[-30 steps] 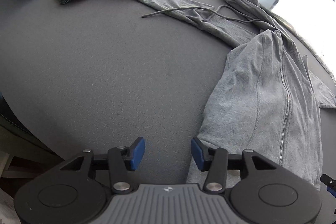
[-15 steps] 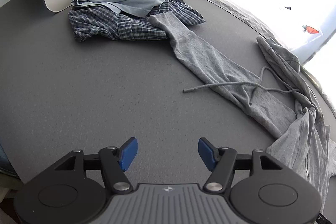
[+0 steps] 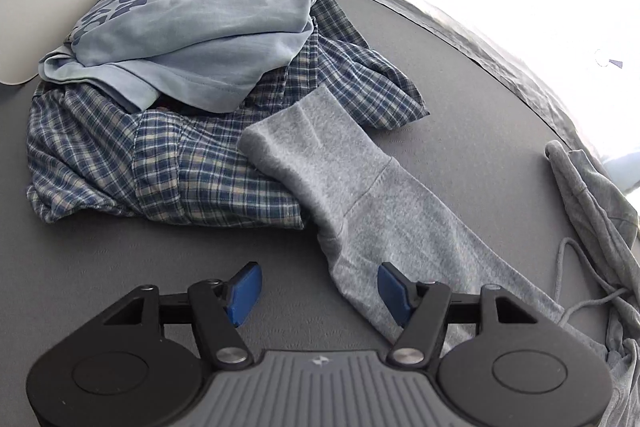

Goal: Fold clothes

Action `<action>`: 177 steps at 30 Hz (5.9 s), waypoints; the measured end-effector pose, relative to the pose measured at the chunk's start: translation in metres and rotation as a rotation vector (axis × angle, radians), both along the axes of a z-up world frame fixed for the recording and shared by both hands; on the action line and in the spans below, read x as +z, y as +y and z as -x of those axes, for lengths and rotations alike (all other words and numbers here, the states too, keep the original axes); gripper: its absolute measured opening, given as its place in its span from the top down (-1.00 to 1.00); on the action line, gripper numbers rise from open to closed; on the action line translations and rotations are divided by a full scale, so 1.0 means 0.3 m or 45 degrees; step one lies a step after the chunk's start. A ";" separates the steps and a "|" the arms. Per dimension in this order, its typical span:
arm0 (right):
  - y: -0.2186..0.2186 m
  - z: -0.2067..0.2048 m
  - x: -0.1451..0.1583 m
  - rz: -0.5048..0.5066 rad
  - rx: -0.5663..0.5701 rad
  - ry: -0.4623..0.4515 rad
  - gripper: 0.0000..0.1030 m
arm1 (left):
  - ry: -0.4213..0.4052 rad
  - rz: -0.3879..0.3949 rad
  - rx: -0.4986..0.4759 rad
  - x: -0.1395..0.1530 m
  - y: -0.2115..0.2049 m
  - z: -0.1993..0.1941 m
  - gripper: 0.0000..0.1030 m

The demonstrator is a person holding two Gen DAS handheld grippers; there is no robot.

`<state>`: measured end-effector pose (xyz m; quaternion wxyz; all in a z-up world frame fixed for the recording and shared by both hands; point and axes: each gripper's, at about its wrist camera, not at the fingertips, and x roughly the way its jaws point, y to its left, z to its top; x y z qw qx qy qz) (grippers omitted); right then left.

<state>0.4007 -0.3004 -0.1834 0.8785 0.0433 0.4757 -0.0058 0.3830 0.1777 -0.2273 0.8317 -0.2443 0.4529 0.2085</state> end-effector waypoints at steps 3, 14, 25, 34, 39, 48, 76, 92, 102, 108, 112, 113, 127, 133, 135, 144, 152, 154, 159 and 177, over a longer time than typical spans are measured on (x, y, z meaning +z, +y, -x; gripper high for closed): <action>0.030 -0.003 -0.021 0.013 0.031 0.047 -1.00 | -0.050 0.058 0.022 0.000 0.008 -0.023 0.06; 0.040 0.001 -0.049 0.026 0.062 0.101 -1.00 | -0.135 0.201 0.142 0.057 -0.031 0.001 0.86; -0.013 0.067 -0.030 0.006 0.014 0.055 -1.00 | -0.529 -0.053 0.184 0.453 0.026 0.080 0.88; -0.047 0.093 -0.036 0.015 -0.031 0.055 -1.00 | -0.393 -0.282 0.522 0.449 0.226 0.131 0.87; -0.037 0.074 -0.025 0.102 0.014 0.039 -1.00 | -0.128 -0.221 0.730 0.302 0.313 0.168 0.76; 0.051 -0.110 0.026 0.224 0.211 -0.081 -1.00 | -0.083 -0.508 0.498 0.311 0.142 0.127 -0.55; -0.142 -0.825 0.265 0.606 -0.042 -0.483 -1.00 | 0.036 -0.719 0.316 0.257 -0.045 -0.141 -0.84; -0.173 -0.610 0.084 0.283 0.005 -0.233 -1.00 | 0.145 -0.462 -0.164 0.085 -0.348 -0.246 -0.85; -0.404 -0.334 0.157 0.129 -0.314 -0.275 -0.98 | 0.092 -0.273 -0.494 0.080 -0.697 -0.178 -0.85; -0.543 0.017 0.153 0.030 -0.422 -0.258 -0.97 | 0.094 -0.292 -0.760 0.049 -0.983 -0.003 -0.85; -0.626 0.238 0.126 -0.096 -0.492 -0.222 -0.91 | 0.101 -0.343 -0.912 0.039 -1.121 0.122 -0.85; -0.645 0.277 0.118 -0.117 -0.501 -0.203 -0.87 | 0.101 -0.361 -0.938 0.035 -1.152 0.151 -0.85; -0.921 0.319 0.072 -0.109 -0.384 -0.156 -0.04 | 0.188 -0.359 -0.830 -0.020 -1.409 0.249 -0.85; -1.006 0.127 0.017 0.110 -0.277 -0.187 -0.06 | 0.184 -0.439 -0.769 -0.048 -1.496 0.149 -0.86; -1.035 0.047 -0.006 0.199 -0.227 -0.199 -0.06 | 0.211 -0.475 -0.752 -0.067 -1.508 0.121 -0.86; -1.177 -0.248 -0.091 0.318 -0.153 -0.259 -0.06 | 0.289 -0.448 -0.645 -0.122 -1.489 0.034 -1.00; -1.276 -0.327 -0.114 0.221 -0.223 -0.313 0.47 | 0.345 -0.308 -0.557 -0.125 -1.451 -0.012 -1.00; -1.291 -0.321 -0.109 0.215 -0.254 -0.324 0.85 | 0.346 -0.265 -0.528 -0.128 -1.435 -0.009 -1.00; -1.325 -0.219 -0.017 0.125 -0.372 -0.411 0.91 | 0.338 -0.230 -0.526 -0.129 -1.416 -0.004 -1.00; -1.449 0.402 0.656 -0.120 -0.753 -0.960 0.92 | 0.320 -0.236 -0.627 -0.121 -1.400 0.011 -1.00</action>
